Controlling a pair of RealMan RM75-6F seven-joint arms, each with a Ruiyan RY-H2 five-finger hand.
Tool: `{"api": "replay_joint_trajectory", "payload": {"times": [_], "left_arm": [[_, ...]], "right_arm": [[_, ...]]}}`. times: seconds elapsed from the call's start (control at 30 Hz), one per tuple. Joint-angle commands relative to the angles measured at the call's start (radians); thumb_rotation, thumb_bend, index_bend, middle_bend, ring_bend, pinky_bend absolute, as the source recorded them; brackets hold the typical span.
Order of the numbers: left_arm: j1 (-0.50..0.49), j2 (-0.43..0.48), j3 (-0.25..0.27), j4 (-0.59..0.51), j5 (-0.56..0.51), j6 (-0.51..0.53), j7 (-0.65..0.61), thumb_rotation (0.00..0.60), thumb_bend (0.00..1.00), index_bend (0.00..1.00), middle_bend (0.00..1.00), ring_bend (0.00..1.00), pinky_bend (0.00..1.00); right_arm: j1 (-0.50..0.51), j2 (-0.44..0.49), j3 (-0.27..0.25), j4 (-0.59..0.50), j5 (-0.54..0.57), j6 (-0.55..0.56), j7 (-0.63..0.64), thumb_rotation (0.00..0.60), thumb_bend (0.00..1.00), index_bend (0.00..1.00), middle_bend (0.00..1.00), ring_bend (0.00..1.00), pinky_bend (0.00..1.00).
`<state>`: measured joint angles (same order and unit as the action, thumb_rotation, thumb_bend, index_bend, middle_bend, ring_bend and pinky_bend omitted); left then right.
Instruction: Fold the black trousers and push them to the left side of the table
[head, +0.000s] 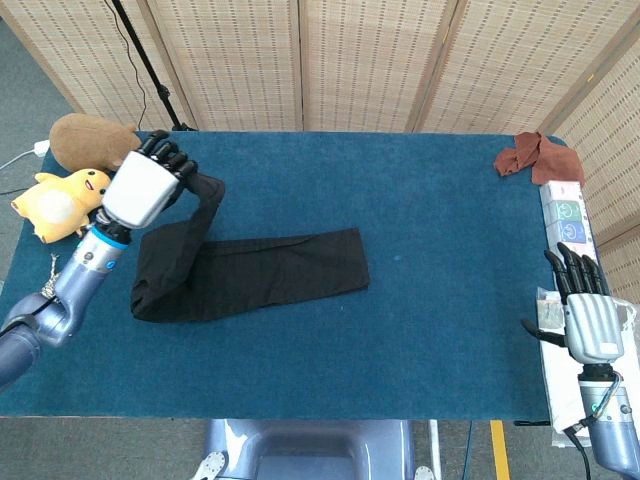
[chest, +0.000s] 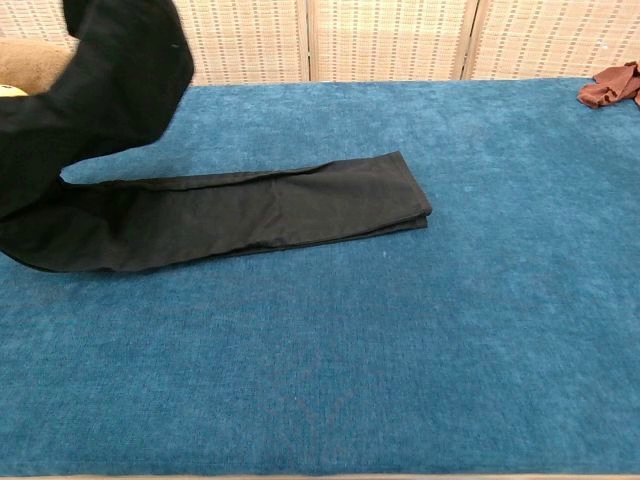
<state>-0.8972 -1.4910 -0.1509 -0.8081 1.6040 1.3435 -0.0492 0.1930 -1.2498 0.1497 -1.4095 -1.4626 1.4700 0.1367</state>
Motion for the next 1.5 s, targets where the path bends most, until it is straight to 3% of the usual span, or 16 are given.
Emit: {"api": "replay_joint_trajectory", "payload": {"times": [0.03, 0.37, 0.73, 0.83, 0.9, 1.0, 1.13, 1.3, 1.5], "left_arm": [[-0.061, -0.059, -0.009, -0.018, 0.006, -0.066, 0.072, 0.600, 0.57, 0.72, 0.59, 0.40, 0.29], [-0.188, -0.241, -0.025, 0.131, -0.005, -0.182, 0.142, 0.600, 0.57, 0.72, 0.59, 0.40, 0.29], [-0.299, -0.376, 0.000, 0.270, 0.027, -0.229, 0.159, 0.600, 0.54, 0.66, 0.55, 0.40, 0.31], [-0.326, -0.425, 0.003, 0.312, 0.028, -0.237, 0.184, 0.600, 0.52, 0.49, 0.39, 0.33, 0.31], [-0.335, -0.454, -0.006, 0.332, 0.013, -0.243, 0.195, 0.600, 0.49, 0.24, 0.15, 0.18, 0.31], [-0.348, -0.483, -0.027, 0.332, -0.008, -0.229, 0.195, 0.600, 0.45, 0.02, 0.00, 0.04, 0.31], [-0.356, -0.490, -0.047, 0.301, -0.021, -0.177, 0.163, 0.600, 0.39, 0.00, 0.00, 0.00, 0.29], [-0.345, -0.467, -0.061, 0.233, -0.027, -0.114, 0.115, 0.600, 0.24, 0.00, 0.00, 0.00, 0.24], [-0.275, -0.373, -0.052, 0.092, -0.036, -0.058, 0.092, 0.600, 0.22, 0.00, 0.00, 0.00, 0.24]], "right_arm": [[-0.002, 0.005, -0.001, -0.003, -0.003, 0.001, 0.009, 0.600, 0.00, 0.00, 0.00, 0.00, 0.00], [-0.003, 0.018, -0.008, -0.012, -0.011, -0.004, 0.034, 0.600, 0.00, 0.00, 0.00, 0.00, 0.00], [-0.001, 0.019, -0.005, -0.006, 0.001, -0.020, 0.042, 0.600, 0.00, 0.00, 0.00, 0.00, 0.00], [0.000, 0.019, -0.005, -0.004, 0.002, -0.022, 0.046, 0.600, 0.00, 0.00, 0.00, 0.00, 0.00], [0.000, 0.020, -0.006, -0.003, 0.000, -0.023, 0.048, 0.600, 0.00, 0.00, 0.00, 0.00, 0.00], [-0.001, 0.021, -0.008, -0.004, -0.003, -0.021, 0.049, 0.600, 0.00, 0.00, 0.00, 0.00, 0.00], [-0.002, 0.022, -0.010, -0.007, -0.006, -0.019, 0.046, 0.600, 0.00, 0.00, 0.00, 0.00, 0.00], [-0.002, 0.022, -0.012, -0.012, -0.010, -0.018, 0.042, 0.600, 0.00, 0.00, 0.00, 0.00, 0.00], [-0.001, 0.019, -0.018, -0.017, -0.016, -0.022, 0.029, 0.600, 0.00, 0.00, 0.00, 0.00, 0.00]]}}
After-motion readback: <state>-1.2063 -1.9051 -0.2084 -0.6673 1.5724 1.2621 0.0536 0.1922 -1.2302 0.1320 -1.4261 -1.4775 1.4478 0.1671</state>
